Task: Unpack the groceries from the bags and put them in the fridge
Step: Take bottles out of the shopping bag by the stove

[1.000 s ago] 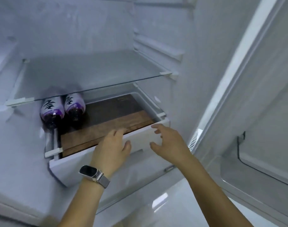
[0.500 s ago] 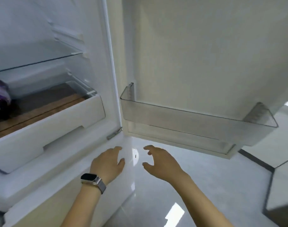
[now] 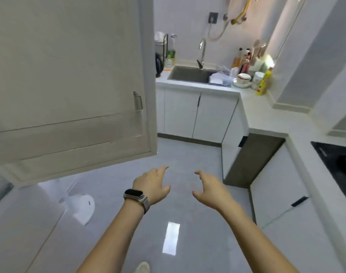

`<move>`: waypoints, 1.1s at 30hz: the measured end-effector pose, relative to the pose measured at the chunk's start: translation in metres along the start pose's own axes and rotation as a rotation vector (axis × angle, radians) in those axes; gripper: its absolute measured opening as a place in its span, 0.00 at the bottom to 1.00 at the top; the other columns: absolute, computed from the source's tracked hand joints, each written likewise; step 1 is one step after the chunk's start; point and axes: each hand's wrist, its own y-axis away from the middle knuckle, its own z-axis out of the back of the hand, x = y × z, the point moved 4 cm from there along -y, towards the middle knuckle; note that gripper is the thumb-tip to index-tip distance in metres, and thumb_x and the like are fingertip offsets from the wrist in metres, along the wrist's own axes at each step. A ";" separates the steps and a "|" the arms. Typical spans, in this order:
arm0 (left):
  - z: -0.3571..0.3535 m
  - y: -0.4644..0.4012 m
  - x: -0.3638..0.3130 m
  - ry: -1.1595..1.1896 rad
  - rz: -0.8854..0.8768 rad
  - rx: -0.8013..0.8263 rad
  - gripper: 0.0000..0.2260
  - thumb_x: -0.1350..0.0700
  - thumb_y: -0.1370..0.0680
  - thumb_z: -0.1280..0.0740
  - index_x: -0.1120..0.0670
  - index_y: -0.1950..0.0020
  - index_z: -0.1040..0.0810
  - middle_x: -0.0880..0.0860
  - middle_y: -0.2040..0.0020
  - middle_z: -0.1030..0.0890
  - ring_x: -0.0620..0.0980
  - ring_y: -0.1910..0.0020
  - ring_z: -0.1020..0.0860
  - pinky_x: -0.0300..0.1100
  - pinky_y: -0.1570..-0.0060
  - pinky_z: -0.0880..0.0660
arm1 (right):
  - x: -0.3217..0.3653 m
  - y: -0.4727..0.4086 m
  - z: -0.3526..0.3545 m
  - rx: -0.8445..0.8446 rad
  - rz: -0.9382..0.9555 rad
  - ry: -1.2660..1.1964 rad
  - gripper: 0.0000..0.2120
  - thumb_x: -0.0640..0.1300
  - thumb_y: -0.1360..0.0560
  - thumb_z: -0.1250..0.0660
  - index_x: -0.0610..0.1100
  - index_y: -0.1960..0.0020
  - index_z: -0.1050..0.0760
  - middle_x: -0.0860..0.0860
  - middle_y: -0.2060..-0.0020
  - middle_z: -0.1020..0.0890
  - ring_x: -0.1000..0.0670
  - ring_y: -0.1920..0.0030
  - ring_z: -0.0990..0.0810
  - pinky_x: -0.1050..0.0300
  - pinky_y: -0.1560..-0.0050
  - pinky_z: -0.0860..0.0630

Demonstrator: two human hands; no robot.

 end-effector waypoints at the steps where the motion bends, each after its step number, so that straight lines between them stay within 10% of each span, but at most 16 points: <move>1: -0.003 -0.012 -0.019 -0.013 -0.055 0.015 0.28 0.44 0.23 0.40 0.43 0.25 0.45 0.51 0.32 0.29 0.54 0.37 0.27 0.47 0.46 0.26 | -0.020 0.004 0.009 -0.025 -0.053 -0.005 0.32 0.51 0.26 0.35 0.50 0.25 0.42 0.48 0.31 0.29 0.47 0.32 0.30 0.49 0.37 0.28; 17: -0.067 -0.099 -0.285 -0.101 -0.921 0.263 0.26 0.44 0.21 0.42 0.46 0.24 0.45 0.52 0.35 0.27 0.53 0.41 0.25 0.46 0.50 0.24 | -0.221 0.157 0.075 -0.445 -0.914 -0.242 0.31 0.51 0.25 0.35 0.51 0.25 0.42 0.49 0.33 0.28 0.48 0.35 0.28 0.53 0.44 0.26; 33: -0.146 -0.063 -0.488 -0.105 -1.300 0.457 0.26 0.44 0.21 0.42 0.48 0.25 0.44 0.50 0.33 0.28 0.51 0.38 0.26 0.48 0.45 0.25 | -0.321 0.310 0.060 -0.744 -1.381 -0.372 0.31 0.47 0.28 0.31 0.50 0.28 0.36 0.49 0.35 0.26 0.49 0.36 0.27 0.55 0.41 0.28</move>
